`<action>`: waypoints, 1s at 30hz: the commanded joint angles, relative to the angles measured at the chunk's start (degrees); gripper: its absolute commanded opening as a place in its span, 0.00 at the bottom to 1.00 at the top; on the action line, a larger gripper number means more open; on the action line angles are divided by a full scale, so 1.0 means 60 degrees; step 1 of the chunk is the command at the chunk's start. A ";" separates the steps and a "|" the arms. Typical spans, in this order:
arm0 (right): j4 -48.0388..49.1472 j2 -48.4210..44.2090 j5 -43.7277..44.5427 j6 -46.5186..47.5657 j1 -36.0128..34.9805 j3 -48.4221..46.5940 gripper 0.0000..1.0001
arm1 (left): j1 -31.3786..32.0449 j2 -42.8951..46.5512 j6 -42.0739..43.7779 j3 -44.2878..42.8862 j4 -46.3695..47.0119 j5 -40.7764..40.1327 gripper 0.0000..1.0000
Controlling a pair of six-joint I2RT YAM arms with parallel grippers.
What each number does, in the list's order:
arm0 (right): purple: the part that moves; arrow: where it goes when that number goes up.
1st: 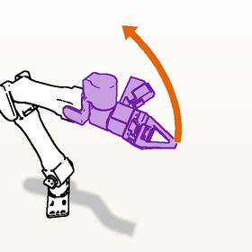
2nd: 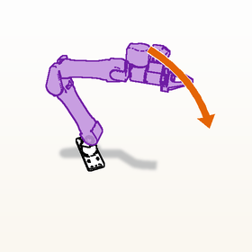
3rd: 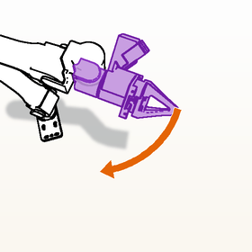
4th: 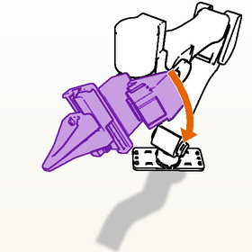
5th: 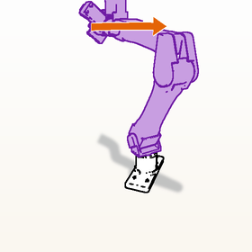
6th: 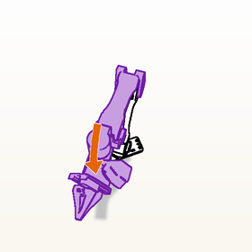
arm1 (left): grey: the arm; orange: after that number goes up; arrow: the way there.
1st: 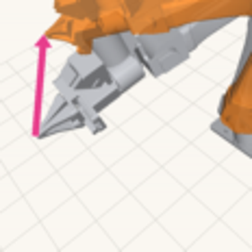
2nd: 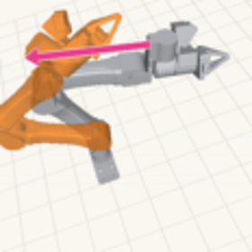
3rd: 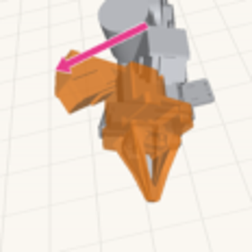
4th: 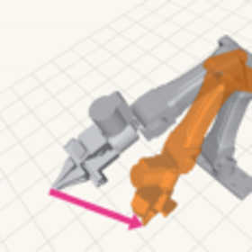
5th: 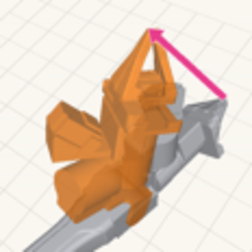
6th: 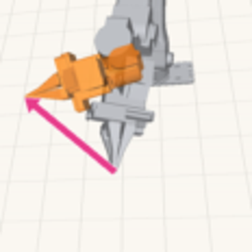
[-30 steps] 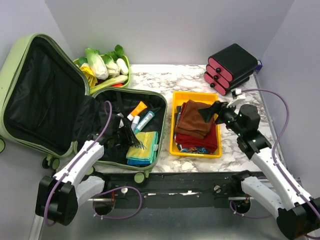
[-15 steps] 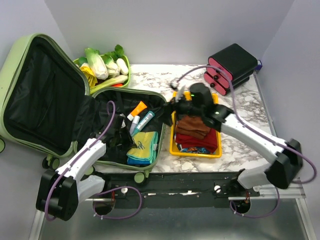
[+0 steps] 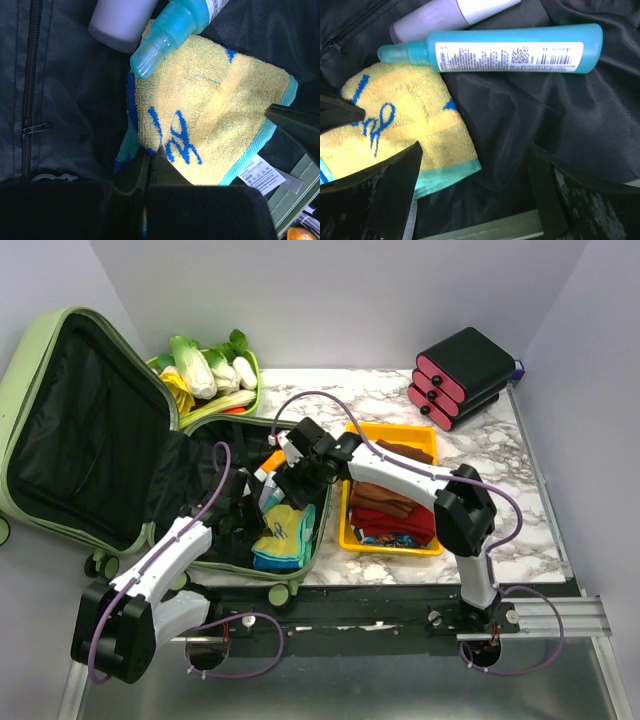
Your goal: Open, take out, and arrange the luggage
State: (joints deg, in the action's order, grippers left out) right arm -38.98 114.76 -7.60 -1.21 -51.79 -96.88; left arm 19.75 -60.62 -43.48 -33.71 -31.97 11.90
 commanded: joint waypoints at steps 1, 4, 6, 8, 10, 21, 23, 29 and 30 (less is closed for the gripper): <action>-0.1384 0.0589 0.0213 -0.0238 -0.0113 -0.0640 0.92 | 0.0049 0.0157 0.0128 -0.0211 -0.0092 -0.0241 0.00; -0.1267 0.0882 -0.0739 -0.0032 -0.0143 -0.0699 0.91 | 0.0049 0.0084 0.0157 -0.0226 -0.0092 -0.0226 0.00; -0.1339 0.1232 -0.0990 -0.0047 -0.0128 -0.0859 0.91 | 0.0049 0.0098 0.0158 -0.0211 -0.0092 -0.0226 0.00; -0.1501 0.1497 -0.0815 -0.0149 -0.0157 -0.1181 0.91 | 0.0049 0.0113 0.0158 -0.0226 -0.0078 -0.0226 0.00; -0.1719 0.1833 -0.0712 -0.0149 -0.0157 -0.1531 0.91 | 0.0049 0.0186 0.0158 -0.0226 -0.0063 -0.0240 0.00; -0.1824 0.2246 -0.1751 0.0375 -0.0333 -0.1505 0.70 | 0.0049 0.0099 0.0128 -0.0313 -0.0019 -0.0343 0.00; -0.1882 0.2231 -0.2130 0.0422 -0.0333 -0.1577 0.61 | 0.0049 0.0098 0.0158 -0.0343 -0.0077 -0.0387 0.00; -0.1839 0.1807 -0.2924 0.0583 -0.0362 -0.1417 0.33 | 0.0049 0.0230 0.0055 -0.0284 -0.0092 -0.0431 0.00; -0.1809 0.1704 -0.2837 0.0583 -0.0348 -0.1402 0.26 | 0.0049 0.0274 0.0055 -0.0299 -0.0107 -0.0431 0.00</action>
State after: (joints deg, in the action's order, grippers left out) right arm -48.10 127.72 -20.51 1.34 -53.19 -106.50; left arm 19.90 -60.05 -43.07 -34.28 -32.51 10.90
